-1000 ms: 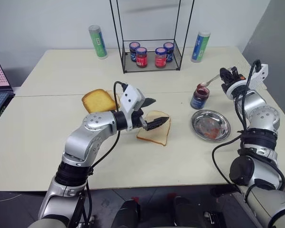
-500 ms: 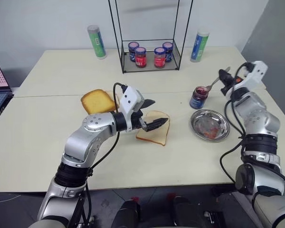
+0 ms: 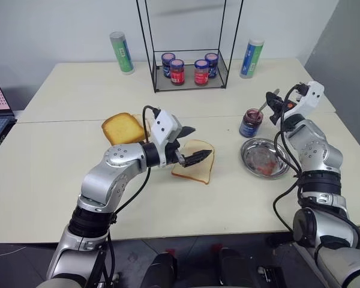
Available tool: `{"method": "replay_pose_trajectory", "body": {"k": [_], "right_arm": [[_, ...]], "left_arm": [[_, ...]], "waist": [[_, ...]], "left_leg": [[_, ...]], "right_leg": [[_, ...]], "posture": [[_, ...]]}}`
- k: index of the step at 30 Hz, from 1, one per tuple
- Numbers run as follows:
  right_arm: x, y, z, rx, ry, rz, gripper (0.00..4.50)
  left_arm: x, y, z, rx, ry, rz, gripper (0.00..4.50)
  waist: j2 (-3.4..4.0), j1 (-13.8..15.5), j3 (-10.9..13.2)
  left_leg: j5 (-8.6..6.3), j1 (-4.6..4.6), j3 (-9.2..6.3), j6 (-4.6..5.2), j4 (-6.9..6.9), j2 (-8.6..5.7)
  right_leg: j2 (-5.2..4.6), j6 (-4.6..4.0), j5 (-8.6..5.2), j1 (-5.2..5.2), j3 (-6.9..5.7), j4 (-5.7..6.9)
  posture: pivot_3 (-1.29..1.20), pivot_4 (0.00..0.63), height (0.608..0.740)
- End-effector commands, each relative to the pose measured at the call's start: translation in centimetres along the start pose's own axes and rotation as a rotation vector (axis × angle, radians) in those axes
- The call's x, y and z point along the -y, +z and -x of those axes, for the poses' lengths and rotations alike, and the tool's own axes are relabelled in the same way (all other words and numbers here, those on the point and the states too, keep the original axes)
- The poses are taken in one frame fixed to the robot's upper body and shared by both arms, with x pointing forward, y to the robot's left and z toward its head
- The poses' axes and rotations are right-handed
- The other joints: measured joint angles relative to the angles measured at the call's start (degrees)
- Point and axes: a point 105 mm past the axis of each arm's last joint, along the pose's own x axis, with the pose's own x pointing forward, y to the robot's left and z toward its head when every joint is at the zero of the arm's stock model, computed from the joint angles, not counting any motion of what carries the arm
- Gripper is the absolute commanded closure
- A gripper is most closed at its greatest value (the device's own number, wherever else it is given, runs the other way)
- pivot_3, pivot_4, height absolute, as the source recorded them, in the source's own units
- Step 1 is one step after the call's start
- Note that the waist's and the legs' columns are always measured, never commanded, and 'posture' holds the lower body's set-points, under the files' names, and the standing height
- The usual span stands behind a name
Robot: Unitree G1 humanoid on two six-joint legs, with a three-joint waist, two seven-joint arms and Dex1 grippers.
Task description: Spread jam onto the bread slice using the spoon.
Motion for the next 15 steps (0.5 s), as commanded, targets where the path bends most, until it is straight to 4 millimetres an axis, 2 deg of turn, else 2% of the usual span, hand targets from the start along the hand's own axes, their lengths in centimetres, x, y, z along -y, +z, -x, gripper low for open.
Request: {"method": "replay_pose_trajectory", "body": {"k": [1, 6, 15], "right_arm": [[-0.4, 1.8, 0.0, 0.05, 0.007, -0.149, 4.46], [0.4, 1.9, 0.2, 0.058, -0.034, -0.287, 4.46], [0.8, 2.4, 0.5, 0.068, -0.053, -0.295, 4.46]], "left_arm": [[0.0, 1.1, 0.4, 0.034, 0.007, -0.033, 0.0], [-0.2, 1.2, 0.5, 0.035, 0.02, -0.034, 0.0], [-0.1, 1.1, 0.4, 0.034, 0.017, -0.035, 0.0]], "waist": [[0.0, 0.0, 0.0], [0.0, 0.0, 0.0], [0.0, -0.1, 0.0]], "left_leg": [[0.0, 0.0, -0.01, 0.0, -0.01, 0.0], [0.0, -0.08, 0.05, 0.0, 0.0, -0.01], [0.0, -0.17, 0.14, 0.01, 0.0, -0.02]], "right_leg": [[0.0, 0.0, 0.0, 0.0, 0.0, 0.0], [0.0, 0.0, 0.0, -0.13, 0.06, 0.03], [0.0, -0.01, 0.01, -0.29, 0.12, 0.09]], "posture": [[0.0, 0.15, 0.74], [0.0, 0.15, 0.74], [0.0, 0.15, 0.74]]}}
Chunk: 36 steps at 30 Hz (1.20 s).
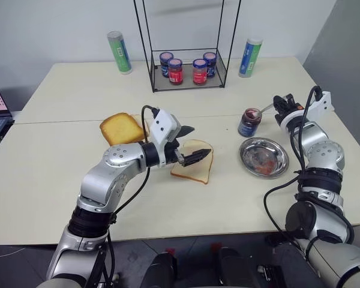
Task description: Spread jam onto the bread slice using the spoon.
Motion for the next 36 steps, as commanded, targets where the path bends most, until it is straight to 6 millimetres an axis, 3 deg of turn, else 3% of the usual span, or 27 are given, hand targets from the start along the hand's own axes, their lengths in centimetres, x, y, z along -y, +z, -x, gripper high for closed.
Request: {"method": "replay_pose_trajectory", "body": {"k": [1, 29, 36], "right_arm": [[-1.7, 2.1, 0.2, 0.06, 0.057, -0.004, 4.46], [-2.8, 4.3, 0.8, 0.111, 0.081, 0.031, 4.46], [-3.2, 5.0, 0.9, 0.133, 0.091, -0.135, 4.46]], "left_arm": [[0.0, 1.1, 0.3, 0.034, 0.007, -0.036, 0.0], [0.2, 1.2, 0.2, 0.031, -0.013, -0.037, 0.0], [0.1, 1.2, 0.3, 0.031, -0.011, -0.037, 0.0]], "waist": [[0.0, 0.0, 0.0], [0.0, 0.0, 0.0], [0.0, 0.0, 0.0]], "left_leg": [[0.0, 0.0, 0.0, 0.0, 0.0, 0.0], [0.0, -0.01, 0.0, 0.01, 0.0, 0.0], [0.0, -0.01, 0.0, 0.0, 0.0, 0.02]], "right_leg": [[0.0, 0.0, 0.0, 0.0, 0.0, 0.0], [0.0, 0.0, 0.0, -0.01, 0.0, 0.0], [0.0, 0.0, 0.0, -0.01, 0.0, 0.0]], "posture": [[0.0, 0.15, 0.74], [0.0, 0.15, 0.74], [0.0, 0.15, 0.74]]}}
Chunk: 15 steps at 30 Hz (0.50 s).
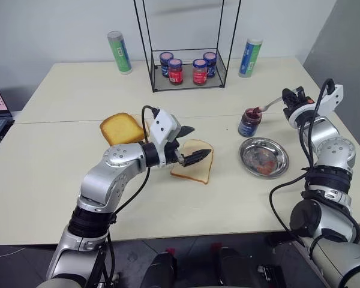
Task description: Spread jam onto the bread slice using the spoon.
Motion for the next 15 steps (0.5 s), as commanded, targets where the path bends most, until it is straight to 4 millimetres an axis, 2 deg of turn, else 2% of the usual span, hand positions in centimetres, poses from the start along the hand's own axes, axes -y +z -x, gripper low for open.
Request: {"method": "replay_pose_trajectory", "body": {"k": [1, 6, 12, 15], "right_arm": [[-2.5, 2.5, 0.2, 0.077, 0.079, -0.146, 4.46], [-3.4, 2.7, 0.5, 0.077, 0.103, -0.247, 4.46], [-6.5, 1.7, 1.2, 0.036, 0.182, -0.244, 4.46], [-10.3, -1.6, 2.5, -0.064, 0.284, -0.178, 4.46]], "left_arm": [[0.0, 1.2, 0.4, 0.03, -0.007, -0.038, 0.0], [0.0, 1.3, 1.2, 0.027, -0.025, -0.049, 0.0], [0.3, 0.9, 2.6, 0.008, -0.04, -0.071, 0.0], [0.8, -0.7, 5.6, -0.055, -0.029, -0.046, 0.0]], "waist": [[0.0, 0.0, 0.0], [0.0, 0.0, 0.0], [0.03, -0.1, 0.0], [0.12, -0.8, 0.0]], "left_leg": [[0.0, 0.0, -0.01, 0.0, 0.0, 0.0], [0.0, 0.0, 0.0, 0.0, -0.01, 0.0], [0.0, -0.01, 0.0, 0.01, -0.03, 0.04], [0.0, -0.01, 0.02, 0.01, -0.05, 0.11]], "right_leg": [[0.0, 0.0, 0.0, 0.0, -0.01, 0.0], [0.0, 0.0, 0.0, 0.0, -0.01, 0.01], [0.0, 0.0, 0.0, -0.06, 0.01, 0.03], [0.01, 0.0, 0.0, -0.09, 0.05, 0.02]], "posture": [[0.0, 0.15, 0.74], [0.0, 0.15, 0.74], [0.0, 0.15, 0.74], [0.0, 0.15, 0.74]]}}
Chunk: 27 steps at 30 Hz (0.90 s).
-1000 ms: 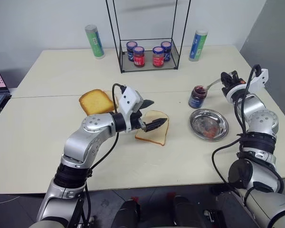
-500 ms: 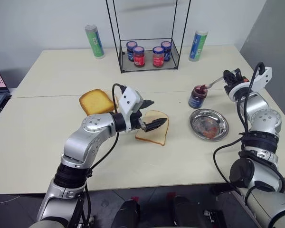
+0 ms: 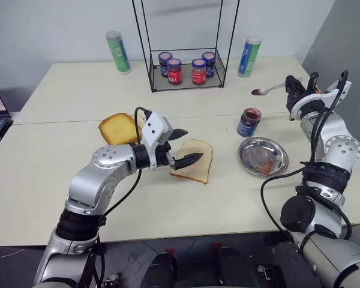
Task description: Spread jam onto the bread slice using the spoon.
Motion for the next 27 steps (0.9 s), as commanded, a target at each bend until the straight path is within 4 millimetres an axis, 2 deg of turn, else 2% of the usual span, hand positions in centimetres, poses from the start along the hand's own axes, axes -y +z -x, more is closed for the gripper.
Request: {"method": "replay_pose_trajectory", "body": {"k": [1, 6, 11, 13, 18, 27], "right_arm": [[-5.4, -4.0, 1.2, -0.115, 0.174, 0.105, 4.46], [-7.3, -9.0, 2.6, -0.24, 0.267, 0.253, 4.46], [-7.2, -13.9, 4.2, -0.367, 0.342, 0.377, 4.46], [-6.6, -15.6, 4.8, -0.409, 0.368, 0.447, 4.46], [-4.5, -17.2, 5.2, -0.431, 0.397, 0.623, 4.46], [-2.4, -18.4, 5.9, -0.428, 0.464, 0.844, 4.46]], "left_arm": [[0.8, -0.1, 3.4, -0.008, 0.02, -0.024, 0.0], [1.1, -1.6, 6.2, -0.038, 0.13, 0.006, 0.0], [2.4, -3.1, 7.9, -0.064, 0.215, 0.057, 0.0], [2.7, -3.6, 8.3, -0.072, 0.249, 0.073, 0.0], [3.0, -4.1, 8.5, -0.073, 0.299, 0.089, 0.0], [3.1, -4.0, 8.2, -0.066, 0.321, 0.096, 0.0]], "waist": [[0.1, -0.9, 0.0], [0.12, -1.1, 0.0], [0.12, -0.8, 0.0], [0.12, -0.7, 0.0], [0.12, 0.1, 0.0], [0.11, 0.4, 0.0]], "left_leg": [[0.0, 0.01, -0.02, 0.0, -0.09, 0.1], [0.0, 0.0, -0.07, 0.0, -0.09, 0.13], [-0.01, 0.01, -0.1, 0.01, -0.06, 0.11], [-0.01, 0.01, -0.08, 0.01, -0.06, 0.11], [-0.01, 0.04, -0.06, 0.01, -0.03, 0.09], [-0.01, 0.04, -0.06, 0.01, -0.03, 0.11]], "right_leg": [[0.0, 0.0, 0.0, -0.04, 0.05, 0.0], [0.04, -0.02, -0.01, -0.04, -0.03, 0.01], [0.01, -0.02, -0.01, 0.0, -0.04, -0.03], [0.02, -0.02, -0.01, 0.0, -0.04, -0.03], [0.02, -0.02, -0.01, 0.02, -0.06, -0.03], [0.03, -0.02, -0.01, 0.02, -0.07, -0.04]], "posture": [[0.0, 0.15, 0.74], [0.0, 0.15, 0.74], [0.0, 0.15, 0.74], [0.0, 0.15, 0.74], [0.0, 0.15, 0.74], [0.0, 0.15, 0.74]]}}
